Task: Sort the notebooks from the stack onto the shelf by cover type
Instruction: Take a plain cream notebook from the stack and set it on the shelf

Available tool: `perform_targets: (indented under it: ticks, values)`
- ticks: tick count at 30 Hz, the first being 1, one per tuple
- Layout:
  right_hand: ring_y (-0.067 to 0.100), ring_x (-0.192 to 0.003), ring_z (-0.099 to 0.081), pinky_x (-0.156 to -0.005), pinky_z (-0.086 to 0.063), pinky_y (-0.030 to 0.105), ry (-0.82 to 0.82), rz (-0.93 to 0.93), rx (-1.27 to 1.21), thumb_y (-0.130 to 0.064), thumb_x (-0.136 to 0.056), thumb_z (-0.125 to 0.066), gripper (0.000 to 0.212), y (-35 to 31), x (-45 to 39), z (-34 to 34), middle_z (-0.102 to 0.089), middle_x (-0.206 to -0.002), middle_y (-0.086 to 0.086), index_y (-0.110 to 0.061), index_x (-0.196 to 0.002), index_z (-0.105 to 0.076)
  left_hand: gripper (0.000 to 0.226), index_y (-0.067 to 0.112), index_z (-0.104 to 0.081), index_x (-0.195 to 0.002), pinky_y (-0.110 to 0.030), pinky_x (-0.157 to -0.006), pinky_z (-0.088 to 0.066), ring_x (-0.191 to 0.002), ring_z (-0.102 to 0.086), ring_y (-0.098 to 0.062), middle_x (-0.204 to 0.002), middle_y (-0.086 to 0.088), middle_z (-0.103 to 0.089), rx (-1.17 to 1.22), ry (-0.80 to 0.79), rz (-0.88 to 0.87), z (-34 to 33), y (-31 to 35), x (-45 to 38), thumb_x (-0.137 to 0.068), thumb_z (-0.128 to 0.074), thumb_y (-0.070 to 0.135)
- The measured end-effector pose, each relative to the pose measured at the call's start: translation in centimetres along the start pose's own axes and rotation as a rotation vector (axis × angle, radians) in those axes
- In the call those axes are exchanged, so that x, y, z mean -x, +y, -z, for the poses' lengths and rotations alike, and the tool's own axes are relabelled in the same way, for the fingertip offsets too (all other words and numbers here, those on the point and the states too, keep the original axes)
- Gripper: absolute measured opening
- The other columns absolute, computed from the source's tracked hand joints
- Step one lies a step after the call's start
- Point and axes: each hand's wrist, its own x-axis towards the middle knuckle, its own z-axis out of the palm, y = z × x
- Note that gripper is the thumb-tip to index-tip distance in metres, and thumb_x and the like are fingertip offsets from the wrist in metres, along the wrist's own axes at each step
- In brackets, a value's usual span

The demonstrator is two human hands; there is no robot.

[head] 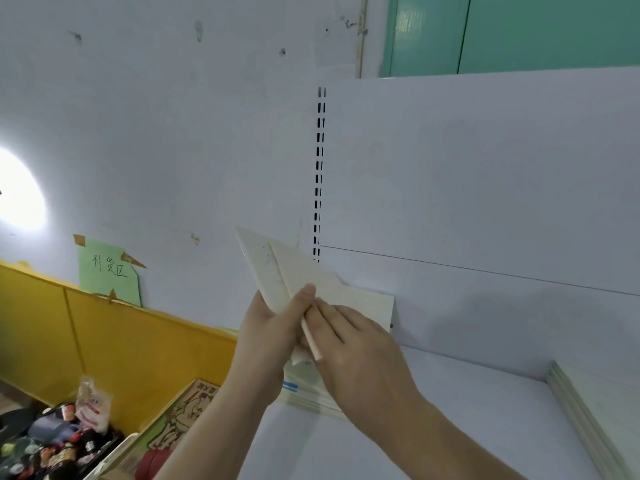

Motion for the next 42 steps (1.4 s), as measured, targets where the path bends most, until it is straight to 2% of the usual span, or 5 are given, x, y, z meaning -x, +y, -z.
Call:
perform_targets:
  ticks: [9,14,20,35,42]
  values:
    - [0.009,-0.151,0.005,-0.123,-0.006,0.032,-0.264,0.126,-0.294,-0.041,-0.102,-0.029,0.064,0.1,1.2,1.4,-0.004,-0.165,-0.002,-0.015,-0.157,-0.011,0.016,0.023,-0.066,-0.112,-0.047,-0.085,-0.060,-0.091,-0.075,-0.022,-0.095,-0.001,-0.078,0.051,0.087,0.048,0.6,-0.7,-0.7,-0.096,-0.063,0.026]
    - [0.015,-0.138,-0.038,-0.115,-0.030,0.028,-0.024,-0.222,-0.266,-0.031,-0.098,-0.038,0.047,5.1,0.2,0.1,-0.042,-0.151,0.001,-0.015,-0.141,-0.050,0.014,0.035,-0.059,-0.111,-0.054,-0.083,-0.058,-0.097,-0.069,-0.025,-0.105,0.003,-0.072,-0.020,0.143,-0.033,2.0,0.0,-1.1,-0.099,-0.059,0.030]
    - [0.014,-0.122,-0.050,-0.107,-0.036,0.030,-0.629,-0.378,-0.355,-0.055,-0.096,-0.047,0.050,8.9,-1.5,-0.3,-0.056,-0.131,-0.005,-0.019,-0.130,-0.056,0.015,0.041,-0.052,-0.101,-0.051,-0.083,-0.057,-0.098,-0.066,-0.023,-0.106,0.005,-0.067,-0.164,0.173,-0.130,3.9,0.8,-0.9,-0.100,-0.056,0.027]
    - [0.021,-0.040,-0.049,-0.038,-0.046,0.033,0.011,-0.311,0.093,-0.009,-0.090,-0.061,0.019,8.8,-1.2,1.5,-0.055,-0.056,0.000,-0.007,-0.110,-0.063,0.014,0.039,-0.053,-0.104,-0.054,-0.085,-0.056,-0.099,-0.065,-0.026,-0.108,0.002,-0.067,-0.063,0.190,-0.083,3.6,0.9,-0.6,-0.100,-0.054,0.026]
    - [0.027,-0.064,-0.068,-0.046,-0.051,0.033,0.199,-0.325,0.166,-0.013,-0.072,-0.068,0.052,0.2,-0.3,2.9,-0.073,-0.105,0.008,-0.008,-0.123,-0.064,0.012,0.039,-0.061,-0.106,-0.054,-0.084,-0.059,-0.095,-0.072,-0.021,-0.101,0.005,-0.074,-0.014,0.049,-0.073,-0.9,0.4,0.1,-0.099,-0.055,0.032]
